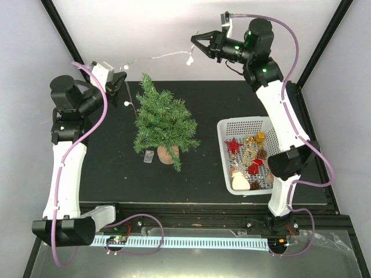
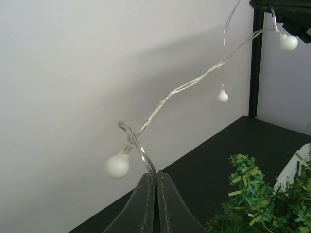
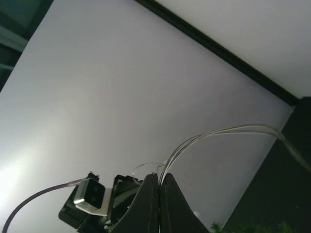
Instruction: Decorate the small christmas tree
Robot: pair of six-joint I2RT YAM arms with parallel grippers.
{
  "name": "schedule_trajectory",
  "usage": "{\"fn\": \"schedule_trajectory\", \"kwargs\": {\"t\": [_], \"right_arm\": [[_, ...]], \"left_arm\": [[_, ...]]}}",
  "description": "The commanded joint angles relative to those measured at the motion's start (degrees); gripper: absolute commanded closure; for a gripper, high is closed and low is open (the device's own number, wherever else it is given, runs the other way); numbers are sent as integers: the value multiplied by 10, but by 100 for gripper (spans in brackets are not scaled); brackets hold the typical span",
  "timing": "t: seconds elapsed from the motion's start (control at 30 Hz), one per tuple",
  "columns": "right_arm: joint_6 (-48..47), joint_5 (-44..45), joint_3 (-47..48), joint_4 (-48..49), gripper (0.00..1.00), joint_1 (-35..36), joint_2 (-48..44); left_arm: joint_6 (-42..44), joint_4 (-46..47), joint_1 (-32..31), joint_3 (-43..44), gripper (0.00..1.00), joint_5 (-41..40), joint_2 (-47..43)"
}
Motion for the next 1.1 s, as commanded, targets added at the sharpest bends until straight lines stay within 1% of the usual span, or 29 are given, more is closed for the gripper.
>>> {"fn": "schedule_trajectory", "kwargs": {"t": [0.0, 0.33, 0.67, 0.77, 0.8, 0.9, 1.07], "right_arm": [[-33, 20, -27, -14, 99, -14, -37], [-62, 45, -102, -37, 99, -36, -74], [-90, 58, -92, -82, 99, -37, -60], [-109, 76, -84, -114, 99, -37, -53], [-116, 85, -79, -133, 99, -37, -51], [-138, 114, -69, -183, 99, -37, -46], [-171, 152, -72, -240, 99, -37, -51]], "left_arm": [[-12, 34, 7, 12, 99, 20, 9], [-34, 34, 8, 18, 98, 46, 39], [-49, 52, 7, 11, 98, 77, 66], [-47, 36, 7, 25, 98, 88, 82], [-47, 30, 6, 32, 98, 92, 104], [-53, 22, 6, 50, 98, 107, 131], [-66, 39, 1, 56, 98, 113, 156]]}}
